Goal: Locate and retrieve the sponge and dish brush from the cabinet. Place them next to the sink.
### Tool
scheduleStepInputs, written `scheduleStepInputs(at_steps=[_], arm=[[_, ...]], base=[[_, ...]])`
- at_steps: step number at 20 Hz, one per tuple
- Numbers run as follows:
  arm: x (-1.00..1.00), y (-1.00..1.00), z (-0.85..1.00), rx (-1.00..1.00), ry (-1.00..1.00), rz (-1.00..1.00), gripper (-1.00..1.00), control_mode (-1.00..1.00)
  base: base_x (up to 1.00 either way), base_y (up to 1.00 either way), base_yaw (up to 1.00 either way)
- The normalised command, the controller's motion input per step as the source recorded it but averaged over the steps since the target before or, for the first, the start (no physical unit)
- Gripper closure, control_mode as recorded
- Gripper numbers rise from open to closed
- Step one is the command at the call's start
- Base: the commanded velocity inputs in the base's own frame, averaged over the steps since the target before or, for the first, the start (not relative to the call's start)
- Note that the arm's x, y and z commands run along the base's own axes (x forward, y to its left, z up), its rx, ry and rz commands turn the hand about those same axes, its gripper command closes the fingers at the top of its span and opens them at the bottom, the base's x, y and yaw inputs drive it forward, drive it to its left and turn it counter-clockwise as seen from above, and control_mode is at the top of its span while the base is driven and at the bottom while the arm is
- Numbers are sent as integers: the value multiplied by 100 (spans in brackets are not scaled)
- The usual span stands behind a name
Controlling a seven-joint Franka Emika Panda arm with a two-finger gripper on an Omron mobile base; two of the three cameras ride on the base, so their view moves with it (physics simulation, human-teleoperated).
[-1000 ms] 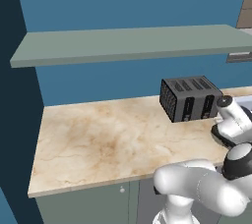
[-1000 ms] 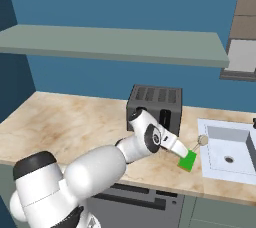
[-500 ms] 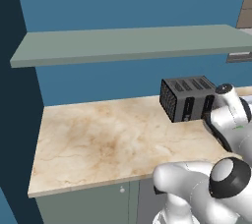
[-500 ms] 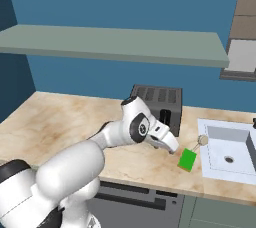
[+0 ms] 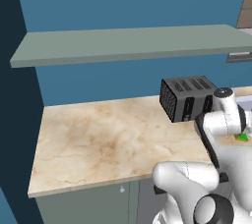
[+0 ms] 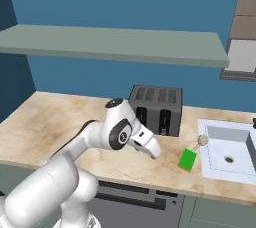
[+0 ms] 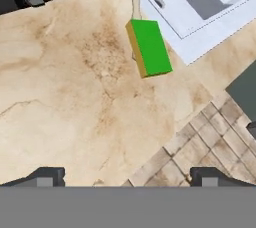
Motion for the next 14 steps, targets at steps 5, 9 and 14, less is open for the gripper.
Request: scheduleStepInputs(at_steps=[5, 9, 14], arm=[[-28, 68, 1, 15, -3, 8, -100, -100], [-35, 53, 19, 11, 0, 9, -100, -100], [-35, 46, 27, 7, 0, 10, -100, -100]], base=[[0, 0, 0], [0, 0, 0], [0, 0, 0]])
